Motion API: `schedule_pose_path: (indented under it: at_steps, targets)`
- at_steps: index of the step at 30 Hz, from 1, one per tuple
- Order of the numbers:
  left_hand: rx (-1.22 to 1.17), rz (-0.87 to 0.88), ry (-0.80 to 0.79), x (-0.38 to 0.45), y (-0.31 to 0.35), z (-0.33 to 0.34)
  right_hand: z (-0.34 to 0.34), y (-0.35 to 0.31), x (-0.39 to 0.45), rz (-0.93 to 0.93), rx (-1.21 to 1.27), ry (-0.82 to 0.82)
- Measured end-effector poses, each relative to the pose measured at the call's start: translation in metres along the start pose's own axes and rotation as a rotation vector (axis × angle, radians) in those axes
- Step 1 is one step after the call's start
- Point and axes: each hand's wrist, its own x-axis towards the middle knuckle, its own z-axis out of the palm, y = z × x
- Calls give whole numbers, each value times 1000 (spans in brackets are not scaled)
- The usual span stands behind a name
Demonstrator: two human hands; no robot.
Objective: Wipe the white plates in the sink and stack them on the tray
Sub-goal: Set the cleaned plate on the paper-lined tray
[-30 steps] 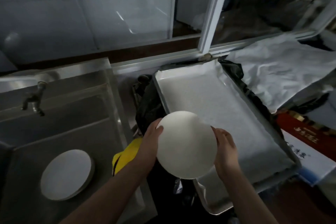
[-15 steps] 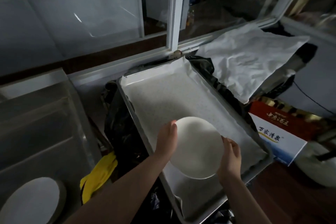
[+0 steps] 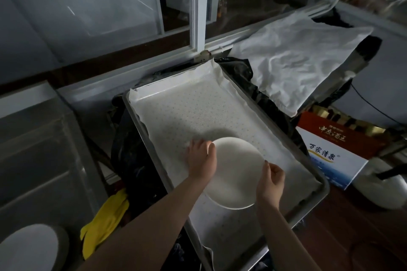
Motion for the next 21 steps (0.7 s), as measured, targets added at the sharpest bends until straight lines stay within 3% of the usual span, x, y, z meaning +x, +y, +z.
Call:
schedule_pose_path:
  at_steps: [7,13,21]
  targets:
    - [48,13,-120,-4,2,-7,-5,4,0,-121,-146,-118]
    - [-24,54,-155,-10,-3,-21,3,-12,-9,-369,-391,-241]
    - [-96,198,-3,-43,-32,-69,45,-17,-65,-589,-563,-446]
